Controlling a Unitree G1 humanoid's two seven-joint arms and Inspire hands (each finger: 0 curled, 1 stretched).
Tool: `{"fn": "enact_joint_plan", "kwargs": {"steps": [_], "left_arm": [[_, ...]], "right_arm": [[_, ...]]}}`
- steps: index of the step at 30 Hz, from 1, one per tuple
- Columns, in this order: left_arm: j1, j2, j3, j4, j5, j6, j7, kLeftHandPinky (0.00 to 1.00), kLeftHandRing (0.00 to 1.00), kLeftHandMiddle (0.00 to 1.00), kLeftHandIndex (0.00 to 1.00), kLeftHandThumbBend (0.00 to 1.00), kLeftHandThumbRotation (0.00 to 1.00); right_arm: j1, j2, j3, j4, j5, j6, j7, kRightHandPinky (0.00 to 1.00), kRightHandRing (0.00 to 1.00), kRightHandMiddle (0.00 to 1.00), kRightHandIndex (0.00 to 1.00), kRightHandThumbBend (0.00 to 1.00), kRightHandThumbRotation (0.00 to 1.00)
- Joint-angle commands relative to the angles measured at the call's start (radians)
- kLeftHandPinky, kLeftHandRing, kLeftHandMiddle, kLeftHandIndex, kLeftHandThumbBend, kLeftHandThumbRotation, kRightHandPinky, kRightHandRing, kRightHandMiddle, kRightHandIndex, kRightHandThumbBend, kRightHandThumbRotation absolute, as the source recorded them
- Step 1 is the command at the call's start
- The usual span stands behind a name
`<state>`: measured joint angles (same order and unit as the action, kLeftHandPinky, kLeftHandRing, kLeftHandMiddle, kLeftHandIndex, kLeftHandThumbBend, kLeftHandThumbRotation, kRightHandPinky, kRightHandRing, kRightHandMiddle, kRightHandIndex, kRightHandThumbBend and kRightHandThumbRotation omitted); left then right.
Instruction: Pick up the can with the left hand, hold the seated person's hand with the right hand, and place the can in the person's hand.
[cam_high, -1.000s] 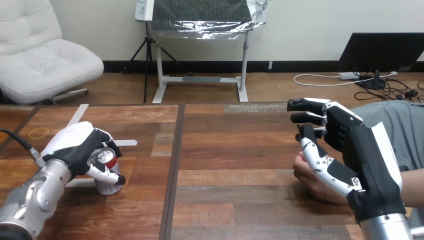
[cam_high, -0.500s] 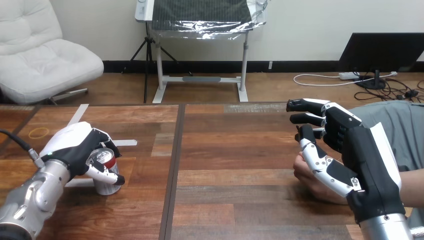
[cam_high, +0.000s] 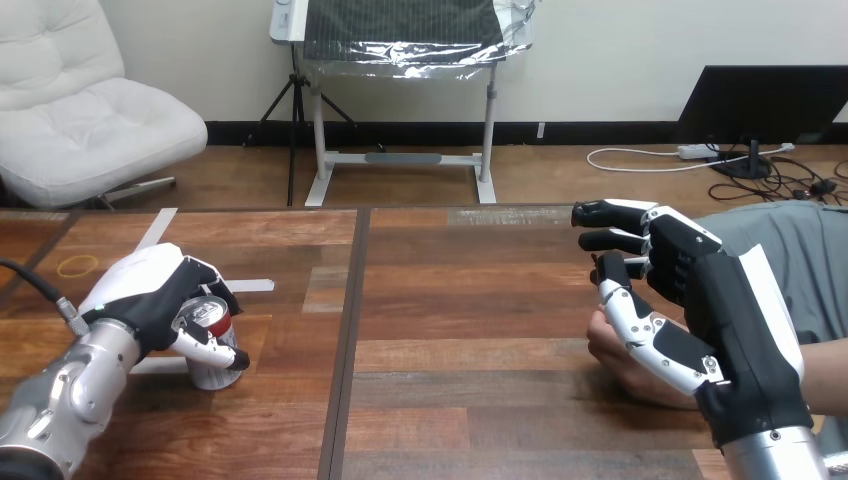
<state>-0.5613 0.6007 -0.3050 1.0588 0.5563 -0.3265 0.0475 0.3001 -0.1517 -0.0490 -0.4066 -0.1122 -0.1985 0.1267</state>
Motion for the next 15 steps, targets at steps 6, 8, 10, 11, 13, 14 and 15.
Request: {"fn": "enact_joint_plan", "kwargs": {"steps": [6, 8, 10, 11, 13, 14, 15], "left_arm": [[-0.064, -0.011, 0.019, -0.012, -0.014, -0.017, 0.059, 0.40, 0.45, 0.52, 0.56, 0.70, 0.00], [-0.063, -0.015, 0.025, -0.011, -0.021, -0.017, 0.066, 0.39, 0.45, 0.52, 0.56, 0.70, 0.00], [-0.061, -0.018, 0.029, -0.013, -0.024, -0.019, 0.076, 0.39, 0.45, 0.52, 0.56, 0.70, 0.00], [-0.060, -0.019, 0.030, -0.014, -0.025, -0.021, 0.081, 0.39, 0.44, 0.52, 0.56, 0.70, 0.00], [-0.059, -0.021, 0.033, -0.022, -0.026, -0.019, 0.088, 0.39, 0.44, 0.52, 0.56, 0.71, 0.00], [-0.058, -0.022, 0.034, -0.026, -0.026, -0.017, 0.090, 0.39, 0.44, 0.51, 0.56, 0.70, 0.00], [-0.058, -0.023, 0.034, -0.029, -0.026, -0.016, 0.091, 0.38, 0.44, 0.51, 0.56, 0.70, 0.00]], "right_arm": [[-0.063, -0.011, -0.007, -0.030, 0.016, -0.002, -0.004, 0.58, 0.71, 0.75, 0.68, 0.18, 0.00], [-0.063, -0.012, -0.006, -0.030, 0.017, 0.000, -0.004, 0.58, 0.71, 0.75, 0.68, 0.18, 0.00], [-0.063, -0.012, -0.006, -0.032, 0.018, 0.003, -0.004, 0.58, 0.71, 0.75, 0.68, 0.18, 0.00], [-0.064, -0.012, -0.006, -0.033, 0.018, 0.004, -0.004, 0.58, 0.71, 0.75, 0.68, 0.18, 0.00], [-0.064, -0.011, -0.006, -0.033, 0.017, 0.006, -0.004, 0.58, 0.71, 0.75, 0.68, 0.18, 0.00], [-0.065, -0.011, -0.006, -0.032, 0.017, 0.006, -0.004, 0.58, 0.71, 0.75, 0.68, 0.18, 0.00], [-0.065, -0.012, -0.006, -0.032, 0.016, 0.006, -0.005, 0.58, 0.71, 0.75, 0.68, 0.18, 0.00]]}}
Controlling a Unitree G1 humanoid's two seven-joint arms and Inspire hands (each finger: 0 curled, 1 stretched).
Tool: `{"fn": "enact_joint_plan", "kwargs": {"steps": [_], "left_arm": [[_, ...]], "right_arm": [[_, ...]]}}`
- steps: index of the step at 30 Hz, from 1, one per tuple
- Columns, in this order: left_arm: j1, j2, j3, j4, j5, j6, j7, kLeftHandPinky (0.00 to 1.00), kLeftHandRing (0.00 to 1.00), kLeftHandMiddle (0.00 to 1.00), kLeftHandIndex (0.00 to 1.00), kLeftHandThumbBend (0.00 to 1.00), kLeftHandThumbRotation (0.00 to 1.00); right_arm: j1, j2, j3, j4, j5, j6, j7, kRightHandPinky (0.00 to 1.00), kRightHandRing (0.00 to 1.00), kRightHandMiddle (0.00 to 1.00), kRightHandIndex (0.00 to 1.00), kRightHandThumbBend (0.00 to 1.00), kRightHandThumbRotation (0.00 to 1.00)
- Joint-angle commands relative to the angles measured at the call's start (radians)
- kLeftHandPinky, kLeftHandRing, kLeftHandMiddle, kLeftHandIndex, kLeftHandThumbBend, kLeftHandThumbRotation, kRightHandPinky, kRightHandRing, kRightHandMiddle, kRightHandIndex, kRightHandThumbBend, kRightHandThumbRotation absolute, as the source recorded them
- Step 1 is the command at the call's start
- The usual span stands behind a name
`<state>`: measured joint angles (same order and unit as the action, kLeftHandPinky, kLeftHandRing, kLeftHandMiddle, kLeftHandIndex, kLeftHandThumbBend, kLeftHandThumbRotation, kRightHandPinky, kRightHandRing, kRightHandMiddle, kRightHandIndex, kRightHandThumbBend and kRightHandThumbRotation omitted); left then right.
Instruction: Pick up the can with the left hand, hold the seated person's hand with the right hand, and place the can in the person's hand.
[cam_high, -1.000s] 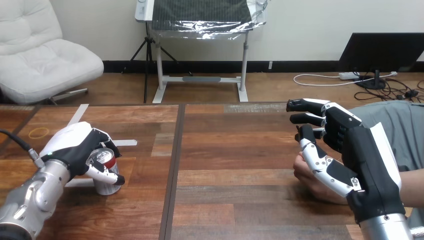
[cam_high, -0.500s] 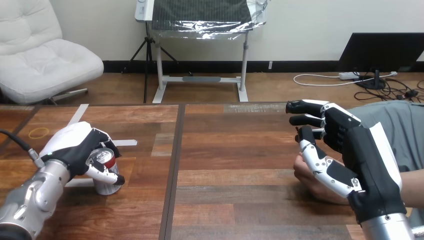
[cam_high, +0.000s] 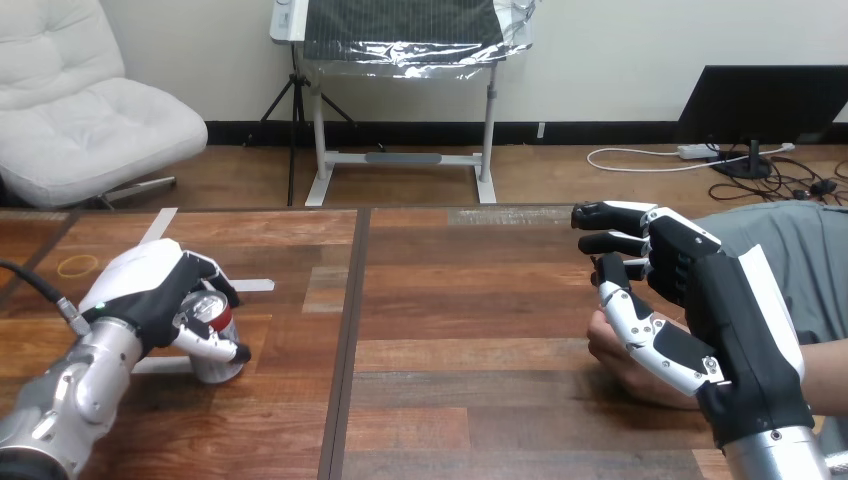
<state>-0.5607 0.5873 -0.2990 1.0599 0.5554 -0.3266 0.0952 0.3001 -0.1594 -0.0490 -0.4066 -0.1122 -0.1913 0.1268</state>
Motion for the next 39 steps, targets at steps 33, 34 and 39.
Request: {"fn": "enact_joint_plan", "kwargs": {"steps": [33, 34, 39], "left_arm": [[0.037, -0.022, 0.070, -0.378, -0.073, -0.013, 0.013, 0.38, 0.43, 0.50, 0.53, 0.66, 0.00], [0.041, -0.023, 0.072, -0.393, -0.075, -0.007, 0.010, 0.38, 0.43, 0.50, 0.53, 0.66, 0.00], [0.064, -0.028, 0.081, -0.484, -0.073, -0.004, 0.001, 0.37, 0.42, 0.49, 0.53, 0.65, 0.00]], "right_arm": [[-0.079, 0.001, -0.002, -0.021, 0.010, -0.002, -0.012, 0.58, 0.71, 0.76, 0.69, 0.19, 0.00], [-0.079, 0.001, -0.002, -0.021, 0.010, -0.002, -0.012, 0.58, 0.71, 0.76, 0.69, 0.19, 0.00], [-0.081, 0.002, -0.002, -0.021, 0.005, -0.001, -0.014, 0.58, 0.71, 0.76, 0.69, 0.19, 0.00]]}}
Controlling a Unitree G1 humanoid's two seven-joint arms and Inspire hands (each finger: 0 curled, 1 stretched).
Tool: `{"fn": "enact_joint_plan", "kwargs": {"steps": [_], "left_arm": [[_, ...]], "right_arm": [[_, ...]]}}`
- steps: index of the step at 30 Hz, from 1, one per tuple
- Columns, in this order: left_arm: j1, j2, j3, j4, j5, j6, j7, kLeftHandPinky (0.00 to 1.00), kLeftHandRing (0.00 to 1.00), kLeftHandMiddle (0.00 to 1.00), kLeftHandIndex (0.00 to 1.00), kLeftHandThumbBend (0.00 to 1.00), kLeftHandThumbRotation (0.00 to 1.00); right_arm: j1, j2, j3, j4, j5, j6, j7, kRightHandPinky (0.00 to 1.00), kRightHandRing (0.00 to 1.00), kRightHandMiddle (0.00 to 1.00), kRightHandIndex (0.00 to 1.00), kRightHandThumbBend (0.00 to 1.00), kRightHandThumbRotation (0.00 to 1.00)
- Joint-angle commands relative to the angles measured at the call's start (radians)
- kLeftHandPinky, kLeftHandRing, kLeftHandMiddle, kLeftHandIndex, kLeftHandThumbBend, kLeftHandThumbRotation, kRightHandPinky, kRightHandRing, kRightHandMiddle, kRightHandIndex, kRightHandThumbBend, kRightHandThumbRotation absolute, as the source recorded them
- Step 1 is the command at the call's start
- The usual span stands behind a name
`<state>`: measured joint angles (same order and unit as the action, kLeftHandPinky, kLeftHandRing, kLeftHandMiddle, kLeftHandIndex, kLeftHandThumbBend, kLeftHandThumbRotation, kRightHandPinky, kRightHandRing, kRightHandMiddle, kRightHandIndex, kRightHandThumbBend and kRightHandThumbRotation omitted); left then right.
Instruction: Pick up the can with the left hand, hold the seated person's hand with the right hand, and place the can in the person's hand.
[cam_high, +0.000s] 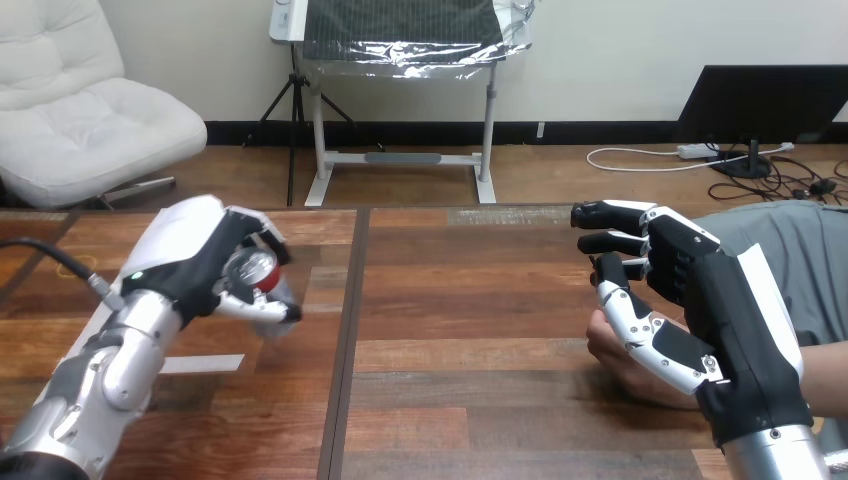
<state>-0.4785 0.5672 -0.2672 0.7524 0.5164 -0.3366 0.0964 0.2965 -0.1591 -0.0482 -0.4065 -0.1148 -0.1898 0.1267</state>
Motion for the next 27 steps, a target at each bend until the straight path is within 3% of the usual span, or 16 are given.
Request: {"fn": "enact_joint_plan", "kwargs": {"steps": [1, 14, 22, 27], "left_arm": [[-0.015, -0.009, 0.051, -0.188, -0.033, 0.008, -0.003, 0.36, 0.41, 0.49, 0.53, 0.65, 0.00], [0.017, -0.040, 0.068, -0.403, -0.049, 0.057, -0.075, 0.32, 0.38, 0.46, 0.52, 0.63, 0.00], [0.019, -0.063, 0.067, -0.479, -0.037, 0.090, -0.100, 0.34, 0.40, 0.47, 0.51, 0.63, 0.00], [0.016, -0.081, 0.066, -0.516, -0.038, 0.101, -0.118, 0.35, 0.40, 0.47, 0.51, 0.62, 0.00]], "right_arm": [[-0.077, 0.002, -0.003, -0.020, 0.007, -0.002, -0.015, 0.58, 0.71, 0.76, 0.69, 0.19, 0.00], [-0.080, -0.003, -0.014, -0.032, -0.011, 0.023, -0.023, 0.56, 0.70, 0.76, 0.71, 0.21, 0.00], [-0.090, -0.023, -0.032, -0.043, -0.017, 0.052, -0.017, 0.58, 0.71, 0.78, 0.72, 0.28, 0.00], [-0.105, -0.060, -0.055, -0.046, -0.028, 0.094, -0.001, 0.62, 0.76, 0.81, 0.74, 0.36, 0.00]]}}
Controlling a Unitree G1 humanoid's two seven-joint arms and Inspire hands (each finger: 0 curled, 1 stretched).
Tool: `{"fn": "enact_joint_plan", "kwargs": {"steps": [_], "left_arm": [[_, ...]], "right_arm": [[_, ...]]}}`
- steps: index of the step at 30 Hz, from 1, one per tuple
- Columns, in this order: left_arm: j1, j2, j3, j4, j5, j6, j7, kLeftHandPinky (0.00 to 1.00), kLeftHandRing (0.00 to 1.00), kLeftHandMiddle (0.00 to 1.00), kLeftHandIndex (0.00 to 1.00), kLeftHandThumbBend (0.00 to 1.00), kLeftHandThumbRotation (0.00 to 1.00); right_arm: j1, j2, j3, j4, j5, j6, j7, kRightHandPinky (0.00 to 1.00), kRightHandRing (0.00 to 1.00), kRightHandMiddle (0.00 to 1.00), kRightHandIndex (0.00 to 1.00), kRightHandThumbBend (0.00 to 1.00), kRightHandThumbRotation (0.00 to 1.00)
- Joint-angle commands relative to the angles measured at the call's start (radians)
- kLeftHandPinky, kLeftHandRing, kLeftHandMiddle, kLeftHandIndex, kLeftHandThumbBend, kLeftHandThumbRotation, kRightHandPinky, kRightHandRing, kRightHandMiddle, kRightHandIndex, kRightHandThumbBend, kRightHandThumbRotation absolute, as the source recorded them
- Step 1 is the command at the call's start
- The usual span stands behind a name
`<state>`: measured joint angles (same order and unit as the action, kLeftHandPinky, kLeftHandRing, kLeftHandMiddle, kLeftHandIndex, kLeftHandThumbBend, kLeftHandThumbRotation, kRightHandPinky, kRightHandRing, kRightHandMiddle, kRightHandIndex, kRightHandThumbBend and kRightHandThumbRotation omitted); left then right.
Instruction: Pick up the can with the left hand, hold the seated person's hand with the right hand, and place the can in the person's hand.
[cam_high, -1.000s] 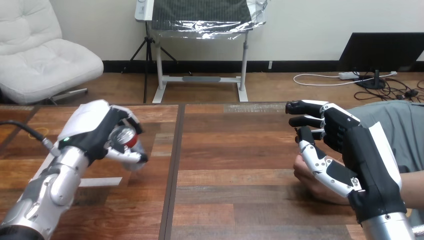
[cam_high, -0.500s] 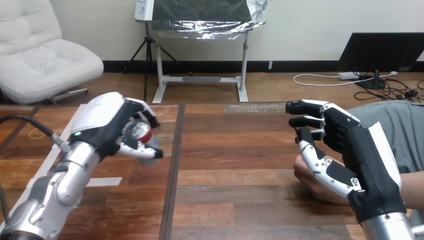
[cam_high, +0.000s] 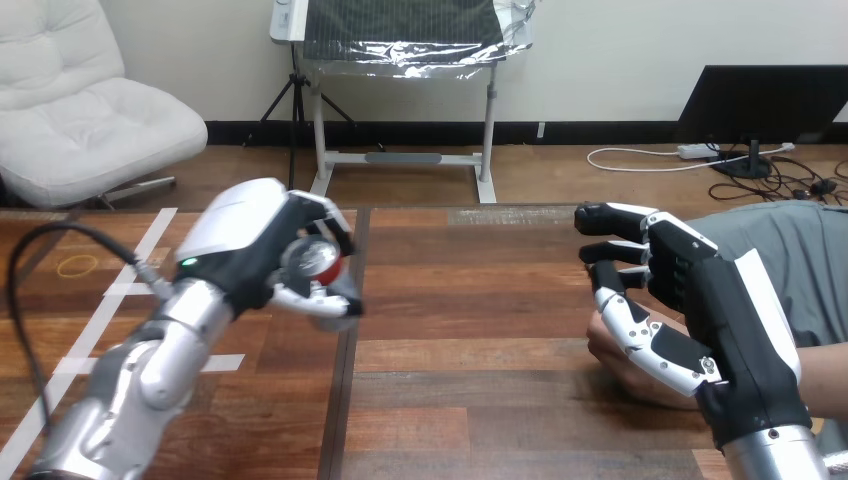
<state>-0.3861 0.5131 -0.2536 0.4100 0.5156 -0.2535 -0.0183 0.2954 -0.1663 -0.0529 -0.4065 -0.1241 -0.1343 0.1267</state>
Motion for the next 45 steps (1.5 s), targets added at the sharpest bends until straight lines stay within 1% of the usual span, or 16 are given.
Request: {"fn": "enact_joint_plan", "kwargs": {"steps": [1, 4, 5, 7, 8, 11, 16, 21, 25, 26, 28, 29, 34, 35, 42, 45], "left_arm": [[-0.077, -0.030, 0.052, -0.178, -0.036, 0.021, -0.006, 0.35, 0.41, 0.47, 0.51, 0.62, 0.00], [-0.078, -0.042, 0.053, -0.194, -0.038, 0.028, -0.016, 0.36, 0.41, 0.48, 0.51, 0.62, 0.00], [-0.080, -0.048, 0.052, -0.203, -0.037, 0.036, -0.020, 0.36, 0.41, 0.48, 0.51, 0.61, 0.00], [-0.080, -0.055, 0.052, -0.215, -0.034, 0.046, -0.026, 0.35, 0.40, 0.47, 0.51, 0.61, 0.00], [-0.082, -0.060, 0.051, -0.224, -0.031, 0.054, -0.030, 0.35, 0.40, 0.47, 0.51, 0.61, 0.00], [-0.084, -0.070, 0.048, -0.242, -0.023, 0.069, -0.037, 0.34, 0.40, 0.47, 0.51, 0.60, 0.00], [-0.088, -0.083, 0.042, -0.257, -0.013, 0.071, -0.033, 0.34, 0.39, 0.46, 0.51, 0.60, 0.00], [-0.093, -0.100, 0.038, -0.265, -0.011, 0.081, -0.035, 0.34, 0.39, 0.46, 0.50, 0.60, 0.00], [-0.096, -0.111, 0.035, -0.265, -0.003, 0.082, -0.031, 0.34, 0.39, 0.46, 0.50, 0.60, 0.00], [-0.097, -0.116, 0.034, -0.267, -0.002, 0.086, -0.032, 0.34, 0.39, 0.46, 0.50, 0.60, 0.00], [-0.098, -0.122, 0.033, -0.269, -0.001, 0.091, -0.035, 0.34, 0.39, 0.46, 0.50, 0.61, 0.00], [-0.100, -0.125, 0.031, -0.269, 0.000, 0.090, -0.035, 0.34, 0.39, 0.46, 0.50, 0.61, 0.00], [-0.103, -0.137, 0.028, -0.263, 0.004, 0.085, -0.033, 0.34, 0.39, 0.46, 0.50, 0.61, 0.00], [-0.103, -0.141, 0.027, -0.263, 0.003, 0.086, -0.034, 0.34, 0.39, 0.46, 0.50, 0.61, 0.00], [-0.103, -0.154, 0.023, -0.263, 0.008, 0.093, -0.037, 0.33, 0.38, 0.45, 0.49, 0.60, 0.00], [-0.101, -0.156, 0.022, -0.260, 0.008, 0.088, -0.037, 0.32, 0.38, 0.45, 0.49, 0.61, 0.00]], "right_arm": [[-0.106, -0.059, -0.053, -0.047, -0.023, 0.046, 0.001, 0.63, 0.77, 0.81, 0.75, 0.38, 0.00], [-0.116, -0.094, -0.065, -0.047, -0.055, 0.068, 0.010, 0.66, 0.78, 0.83, 0.76, 0.44, 0.00], [-0.122, -0.115, -0.071, -0.045, -0.081, 0.077, 0.013, 0.66, 0.79, 0.83, 0.77, 0.45, 0.00], [-0.129, -0.138, -0.077, -0.043, -0.111, 0.088, 0.015, 0.69, 0.80, 0.83, 0.77, 0.52, 0.00], [-0.136, -0.167, -0.083, -0.034, -0.142, 0.085, 0.019, 0.69, 0.80, 0.83, 0.77, 0.53, 0.00], [-0.150, -0.222, -0.092, -0.021, -0.195, 0.089, 0.035, 0.70, 0.80, 0.83, 0.77, 0.59, 0.00], [-0.168, -0.289, -0.105, -0.016, -0.223, 0.124, 0.083, 0.72, 0.82, 0.84, 0.79, 0.68, 0.00], [-0.193, -0.362, -0.117, -0.016, -0.242, 0.194, 0.153, 0.74, 0.84, 0.86, 0.81, 0.72, 0.00], [-0.214, -0.418, -0.118, -0.003, -0.266, 0.230, 0.199, 0.74, 0.86, 0.88, 0.83, 0.76, 0.00], [-0.225, -0.444, -0.113, 0.003, -0.287, 0.248, 0.219, 0.74, 0.86, 0.88, 0.83, 0.77, 0.00], [-0.236, -0.470, -0.107, 0.008, -0.312, 0.271, 0.241, 0.74, 0.86, 0.89, 0.84, 0.78, 0.00], [-0.246, -0.493, -0.103, 0.022, -0.331, 0.271, 0.253, 0.75, 0.87, 0.89, 0.84, 0.79, 0.00], [-0.277, -0.559, -0.085, 0.071, -0.386, 0.264, 0.287, 0.76, 0.87, 0.89, 0.84, 0.84, 0.00], [-0.288, -0.575, -0.078, 0.085, -0.399, 0.273, 0.302, 0.76, 0.87, 0.89, 0.84, 0.84, 0.00], [-0.340, -0.640, -0.046, 0.154, -0.451, 0.291, 0.364, 0.81, 0.89, 0.89, 0.85, 0.87, 0.00], [-0.362, -0.672, -0.030, 0.199, -0.468, 0.274, 0.381, 0.82, 0.90, 0.89, 0.85, 0.88, 0.00]]}}
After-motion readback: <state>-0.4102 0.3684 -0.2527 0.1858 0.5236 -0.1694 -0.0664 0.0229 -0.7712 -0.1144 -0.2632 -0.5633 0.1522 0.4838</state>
